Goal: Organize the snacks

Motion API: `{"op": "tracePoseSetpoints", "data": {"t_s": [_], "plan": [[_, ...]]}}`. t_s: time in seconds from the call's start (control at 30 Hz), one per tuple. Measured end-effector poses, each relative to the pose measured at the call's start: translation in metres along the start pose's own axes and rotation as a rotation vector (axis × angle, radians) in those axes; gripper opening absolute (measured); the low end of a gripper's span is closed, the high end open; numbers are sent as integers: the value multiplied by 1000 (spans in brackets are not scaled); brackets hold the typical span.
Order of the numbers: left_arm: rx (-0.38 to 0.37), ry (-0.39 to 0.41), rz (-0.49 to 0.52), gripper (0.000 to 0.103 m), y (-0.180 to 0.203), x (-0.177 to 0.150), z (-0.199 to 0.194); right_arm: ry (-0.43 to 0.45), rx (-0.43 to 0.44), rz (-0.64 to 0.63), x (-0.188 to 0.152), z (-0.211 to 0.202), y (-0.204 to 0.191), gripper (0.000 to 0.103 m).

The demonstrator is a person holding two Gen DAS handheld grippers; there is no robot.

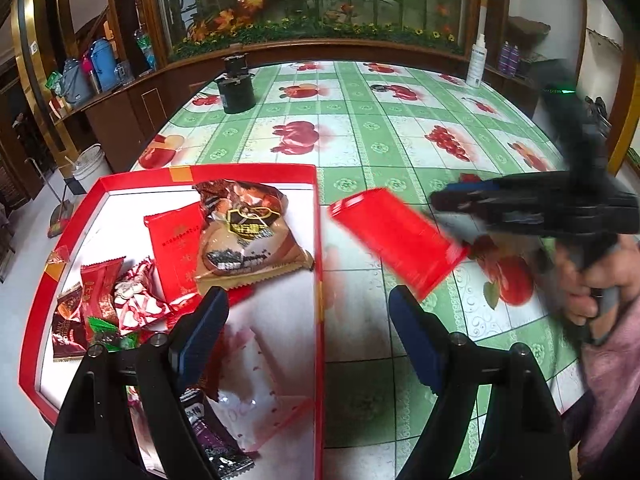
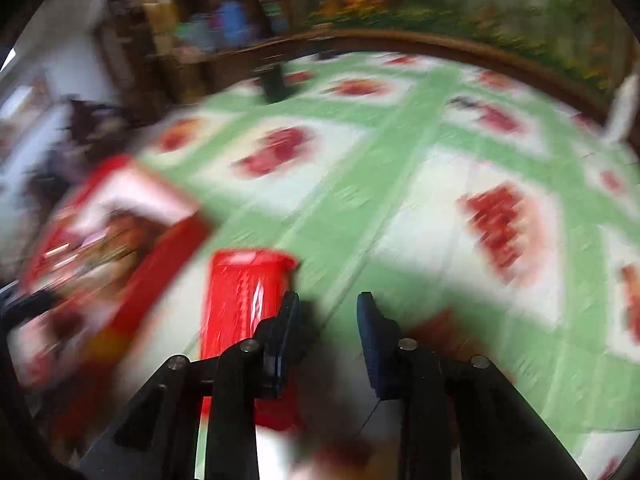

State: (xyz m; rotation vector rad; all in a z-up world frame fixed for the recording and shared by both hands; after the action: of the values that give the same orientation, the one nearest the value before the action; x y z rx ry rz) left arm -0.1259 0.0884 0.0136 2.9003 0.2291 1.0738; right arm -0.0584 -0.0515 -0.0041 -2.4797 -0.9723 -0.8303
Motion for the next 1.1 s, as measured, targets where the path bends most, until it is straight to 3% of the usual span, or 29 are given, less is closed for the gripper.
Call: {"op": "tracePoseSetpoints", "data": {"t_s": [0.13, 0.23, 0.4, 0.5, 0.7, 0.77, 0.8, 0.83, 0.9, 1.1], "plan": [[-13, 1, 17, 83, 9, -1, 0, 127, -43, 170, -15, -42, 39, 42], [-23, -2, 37, 83, 19, -2, -1, 114, -68, 255, -26, -45, 59, 42], [-57, -26, 39, 83, 33, -4, 2, 17, -169, 167, -24, -26, 53, 43], [-78, -59, 28, 83, 38, -6, 7, -1, -207, 98, -27, -20, 45, 58], [-107, -94, 3, 83, 46, -5, 10, -37, -260, -10, -28, -4, 35, 68], [-115, -104, -8, 83, 48, -4, 11, -30, -269, -17, -26, -2, 35, 65], [-123, -108, -11, 83, 50, -3, 11, -24, -269, -12, -25, -2, 35, 59], [-127, -109, -9, 83, 53, -2, 12, -18, -272, -13, -25, -3, 35, 45], [-127, -113, -4, 83, 59, -2, 14, -11, -259, -4, -24, -4, 36, 32], [-75, -130, -51, 83, 65, 10, 37, 13, -222, 115, -25, -12, 49, 28]]}}
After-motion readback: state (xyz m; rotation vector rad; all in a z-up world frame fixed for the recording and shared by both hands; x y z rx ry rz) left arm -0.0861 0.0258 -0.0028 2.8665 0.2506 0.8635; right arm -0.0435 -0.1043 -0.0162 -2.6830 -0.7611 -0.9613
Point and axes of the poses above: each gripper's, at about its wrist camera, not at the fingertips, and z roughly the way its jaws point, y to its right, x to its top, the point moved 4 cm from there along z, roughly the way its jaws point, and after that the axes turned 11 degrees about -z, right-handed, at the moved point
